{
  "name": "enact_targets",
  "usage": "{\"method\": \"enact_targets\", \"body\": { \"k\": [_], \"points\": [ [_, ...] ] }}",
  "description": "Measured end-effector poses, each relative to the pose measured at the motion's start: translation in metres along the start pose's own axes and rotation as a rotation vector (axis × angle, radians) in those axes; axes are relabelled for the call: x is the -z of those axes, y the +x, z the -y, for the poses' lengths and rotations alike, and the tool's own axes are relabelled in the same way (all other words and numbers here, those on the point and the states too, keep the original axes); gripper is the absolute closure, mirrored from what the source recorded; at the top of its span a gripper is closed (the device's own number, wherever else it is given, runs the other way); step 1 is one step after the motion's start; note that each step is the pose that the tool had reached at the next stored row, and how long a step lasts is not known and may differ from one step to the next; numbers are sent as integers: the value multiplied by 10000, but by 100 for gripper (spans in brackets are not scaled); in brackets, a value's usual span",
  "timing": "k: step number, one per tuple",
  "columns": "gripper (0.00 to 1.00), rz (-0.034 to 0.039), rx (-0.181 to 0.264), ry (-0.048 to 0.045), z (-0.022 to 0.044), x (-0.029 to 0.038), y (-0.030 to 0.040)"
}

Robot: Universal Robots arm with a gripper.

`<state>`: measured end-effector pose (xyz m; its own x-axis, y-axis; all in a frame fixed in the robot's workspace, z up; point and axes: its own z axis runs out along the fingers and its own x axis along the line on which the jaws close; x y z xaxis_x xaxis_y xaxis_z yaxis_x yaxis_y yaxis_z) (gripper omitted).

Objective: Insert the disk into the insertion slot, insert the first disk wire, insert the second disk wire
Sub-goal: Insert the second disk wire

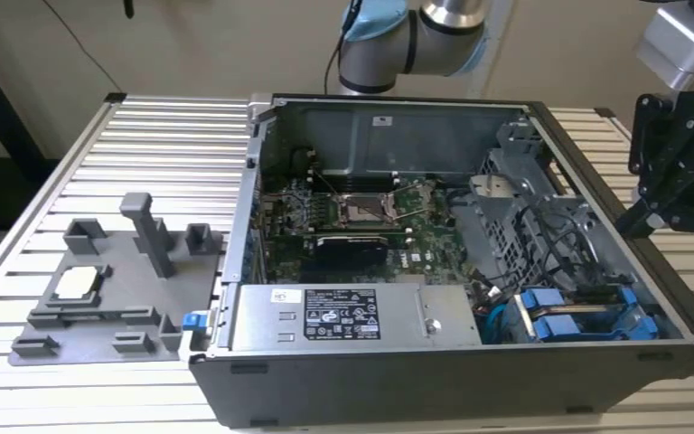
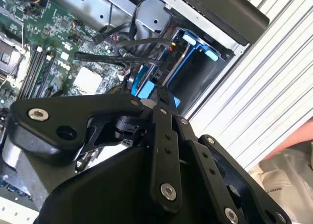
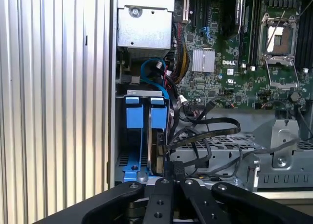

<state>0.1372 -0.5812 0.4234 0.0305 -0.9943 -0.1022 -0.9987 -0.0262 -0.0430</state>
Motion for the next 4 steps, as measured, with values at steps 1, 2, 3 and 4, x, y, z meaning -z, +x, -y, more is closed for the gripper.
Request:
{"method": "enact_targets", "body": {
  "k": [1, 2, 3, 4],
  "points": [
    [89, 0, 0, 0, 0, 1, 0],
    [89, 0, 0, 0, 0, 2, 0],
    [89, 0, 0, 0, 0, 2, 0],
    [89, 1, 0, 0, 0, 2, 0]
  ]
}}
